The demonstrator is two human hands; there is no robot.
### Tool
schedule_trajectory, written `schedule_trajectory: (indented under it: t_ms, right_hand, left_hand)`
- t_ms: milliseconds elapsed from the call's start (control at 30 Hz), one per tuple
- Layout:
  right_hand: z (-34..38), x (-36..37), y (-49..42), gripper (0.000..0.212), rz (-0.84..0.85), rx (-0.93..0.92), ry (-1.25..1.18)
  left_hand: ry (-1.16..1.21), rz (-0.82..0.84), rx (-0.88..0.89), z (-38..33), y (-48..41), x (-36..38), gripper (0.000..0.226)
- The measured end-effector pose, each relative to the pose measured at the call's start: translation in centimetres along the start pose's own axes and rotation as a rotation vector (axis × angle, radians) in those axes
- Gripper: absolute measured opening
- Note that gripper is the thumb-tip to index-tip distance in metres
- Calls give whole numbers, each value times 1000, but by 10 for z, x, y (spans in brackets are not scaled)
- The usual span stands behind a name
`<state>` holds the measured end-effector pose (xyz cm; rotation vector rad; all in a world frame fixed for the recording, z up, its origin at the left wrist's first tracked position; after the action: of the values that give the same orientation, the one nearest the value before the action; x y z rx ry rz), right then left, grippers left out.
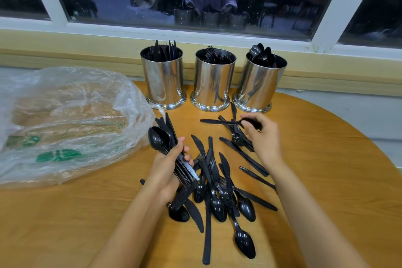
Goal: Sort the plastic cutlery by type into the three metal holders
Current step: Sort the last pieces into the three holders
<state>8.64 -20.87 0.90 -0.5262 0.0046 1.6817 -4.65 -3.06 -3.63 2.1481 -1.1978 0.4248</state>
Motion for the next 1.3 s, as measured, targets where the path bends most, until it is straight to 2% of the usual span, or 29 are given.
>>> schedule_trajectory:
  t_ms: [133, 267, 400, 500, 600, 733, 933, 1033, 1100, 1200, 1300]
  right_hand:
    - [23, -6, -6, 25, 60, -17, -114]
    - [43, 1, -14, 17, 371, -13, -61]
    - [58, 18, -14, 17, 676, -40, 17]
    - [69, 40, -9, 17, 801, -123, 86]
    - [72, 61, -7, 17, 793, -191, 155]
    - [72, 79, -2, 25, 761, -198, 182]
    - [78, 93, 10, 20, 755, -244, 127]
    - [76, 97, 14, 30, 717, -316, 130]
    - [70, 93, 14, 30, 610, -274, 50]
    - [60, 83, 11, 16, 470, -196, 9]
    - [57, 84, 16, 20, 541, -149, 8]
  left_hand:
    - [-27, 29, -15, -1, 1, 0, 23]
    - [-78, 85, -30, -3, 3, 2, 29]
    - [-263, 132, -63, -3, 8, 3, 29]
    - [-282, 159, -105, 1, 10, 6, 40]
    - [-226, 197, -129, 5, 11, 11, 56]
    - [-209, 262, -133, 6, 10, 11, 61]
    - [-197, 309, -147, 6, 9, 8, 25]
    - [-119, 311, -148, 5, 8, 10, 10]
    - [-63, 272, -129, 3, 6, 7, 11]
    - [-103, 237, -93, -2, 2, 1, 19]
    - [-210, 250, -105, -1, 3, 4, 14]
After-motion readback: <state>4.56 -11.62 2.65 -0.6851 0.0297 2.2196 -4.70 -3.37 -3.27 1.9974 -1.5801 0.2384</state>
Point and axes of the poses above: each hand's wrist, its own y-axis away from the middle knuckle, its own x-axis out of the palm, z = x × y, the point moved 4 cm from there along -y, towards the middle knuckle, and after that the axes turned 2 degrees about -y, right-handed, at the moved point
